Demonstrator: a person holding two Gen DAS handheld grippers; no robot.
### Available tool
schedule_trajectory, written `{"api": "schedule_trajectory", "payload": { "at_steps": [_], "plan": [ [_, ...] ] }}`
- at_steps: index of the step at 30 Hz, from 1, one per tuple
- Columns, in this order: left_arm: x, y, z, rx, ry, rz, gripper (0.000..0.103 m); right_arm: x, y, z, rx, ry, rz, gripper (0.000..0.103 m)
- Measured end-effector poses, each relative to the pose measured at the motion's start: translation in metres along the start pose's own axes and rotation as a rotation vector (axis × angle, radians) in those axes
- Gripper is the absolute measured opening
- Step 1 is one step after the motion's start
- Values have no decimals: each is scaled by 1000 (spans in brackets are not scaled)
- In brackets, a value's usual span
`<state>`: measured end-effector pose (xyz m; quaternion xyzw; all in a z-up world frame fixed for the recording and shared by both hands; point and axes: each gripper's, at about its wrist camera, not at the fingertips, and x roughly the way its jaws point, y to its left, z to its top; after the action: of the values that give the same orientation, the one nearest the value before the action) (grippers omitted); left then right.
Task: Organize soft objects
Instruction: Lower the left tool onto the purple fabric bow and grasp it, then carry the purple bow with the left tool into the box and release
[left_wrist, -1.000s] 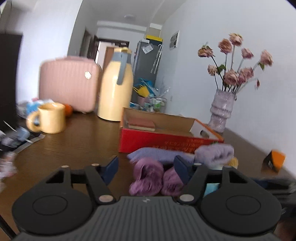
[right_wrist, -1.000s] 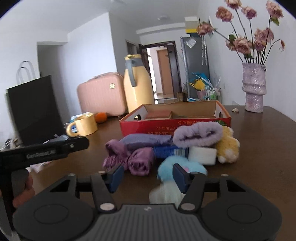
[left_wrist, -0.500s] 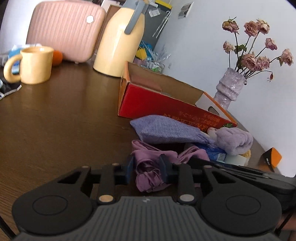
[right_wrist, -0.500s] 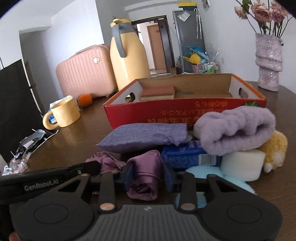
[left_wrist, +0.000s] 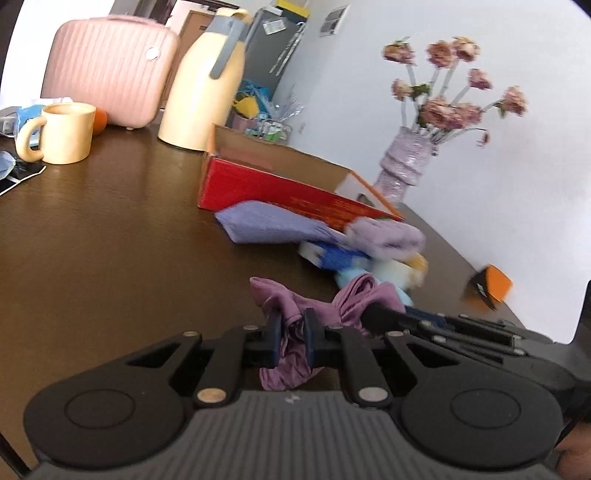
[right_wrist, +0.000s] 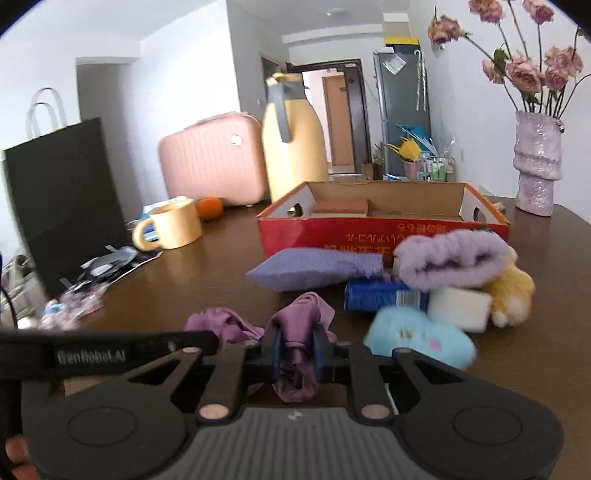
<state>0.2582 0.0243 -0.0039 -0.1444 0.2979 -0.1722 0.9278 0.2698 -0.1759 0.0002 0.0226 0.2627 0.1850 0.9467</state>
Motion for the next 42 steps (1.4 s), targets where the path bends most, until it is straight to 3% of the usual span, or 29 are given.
{"api": "schedule_trajectory", "payload": {
  "at_steps": [6,16,20,25,28,32,36,42],
  "plan": [
    [-21,-27,-34,40,42,-22,13,-56,-2,-38,20,0,13,16],
    [-29,-40,-38,71,31,-23,10,-78,-10,-53,39,-17,-6,16],
    [-31,-40,-22,74,-5,-37,10,-74,-11,-48,49,-42,4,16],
    [-19,-42,30,133,-113,-40,9,-60,-12,-14,36,-113,11,15],
    [-1,-42,85,182,-185,-43,9,-39,-16,30,22,-163,24,15],
    [51,-33,165,220,-186,-24,9,12,-31,106,13,-178,45,15],
    [132,-14,220,233,-82,61,9,108,-65,173,88,-22,50,15],
    [242,24,249,175,80,153,10,235,-99,212,150,194,-16,15]
  ]
}}
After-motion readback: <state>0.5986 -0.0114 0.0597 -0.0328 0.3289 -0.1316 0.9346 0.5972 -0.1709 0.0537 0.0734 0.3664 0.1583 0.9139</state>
